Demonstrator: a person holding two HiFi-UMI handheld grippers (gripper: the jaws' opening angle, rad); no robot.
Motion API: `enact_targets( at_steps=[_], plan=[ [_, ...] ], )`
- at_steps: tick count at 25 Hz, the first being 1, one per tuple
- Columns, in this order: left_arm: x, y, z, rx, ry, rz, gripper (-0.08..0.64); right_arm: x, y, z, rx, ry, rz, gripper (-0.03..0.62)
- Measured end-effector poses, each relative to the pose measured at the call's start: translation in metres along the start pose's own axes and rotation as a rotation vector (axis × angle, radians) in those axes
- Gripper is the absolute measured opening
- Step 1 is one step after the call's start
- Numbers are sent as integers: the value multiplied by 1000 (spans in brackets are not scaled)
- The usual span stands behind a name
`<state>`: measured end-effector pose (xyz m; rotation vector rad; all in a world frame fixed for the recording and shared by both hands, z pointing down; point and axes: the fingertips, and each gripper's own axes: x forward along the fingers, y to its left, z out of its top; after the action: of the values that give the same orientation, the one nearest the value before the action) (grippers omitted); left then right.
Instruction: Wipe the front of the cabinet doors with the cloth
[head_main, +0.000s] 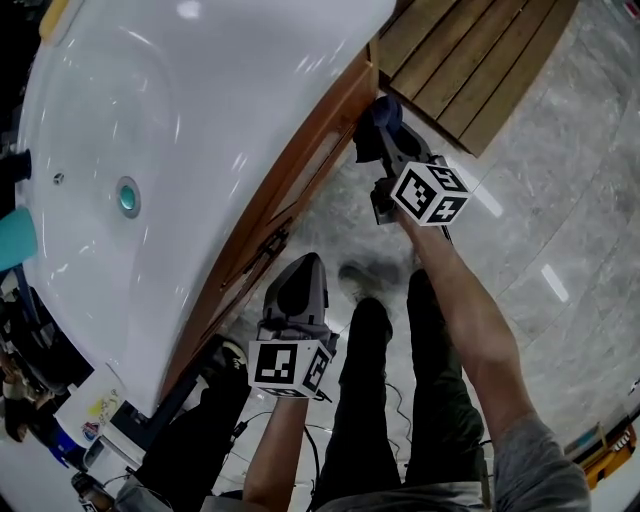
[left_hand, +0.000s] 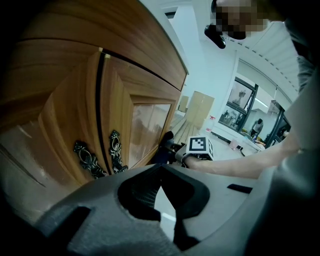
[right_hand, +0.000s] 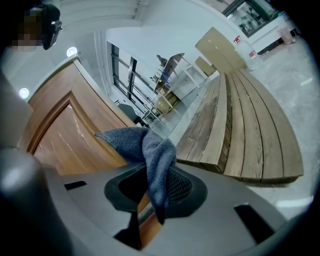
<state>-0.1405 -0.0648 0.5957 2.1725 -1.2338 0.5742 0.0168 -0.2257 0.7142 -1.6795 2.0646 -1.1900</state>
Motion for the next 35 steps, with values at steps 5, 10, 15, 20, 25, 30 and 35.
enact_targets(
  at_steps=[5, 10, 15, 20, 25, 30, 35],
  plan=[
    [-6, 1, 0, 2, -4, -3, 6, -8, 25, -25, -47, 46, 57, 78],
    [-17, 2, -3, 6, -6, -6, 6, -14, 51, -50, -51, 63, 86, 78],
    [-30, 9, -14, 2, -10, -6, 6, -22, 70, -74, -30, 71, 100, 78],
    [-42, 15, -22, -1, -13, -5, 6, -31, 90, -102, -12, 84, 120, 78],
    [-54, 25, -29, -1, -15, -3, 6, -38, 105, -126, 30, 88, 131, 78],
    [-61, 32, -34, -2, -16, -1, 6, -45, 121, -148, 68, 93, 139, 78],
    [-66, 35, -35, -2, -22, -2, 6, -49, 128, -159, 127, 79, 124, 78]
  ],
)
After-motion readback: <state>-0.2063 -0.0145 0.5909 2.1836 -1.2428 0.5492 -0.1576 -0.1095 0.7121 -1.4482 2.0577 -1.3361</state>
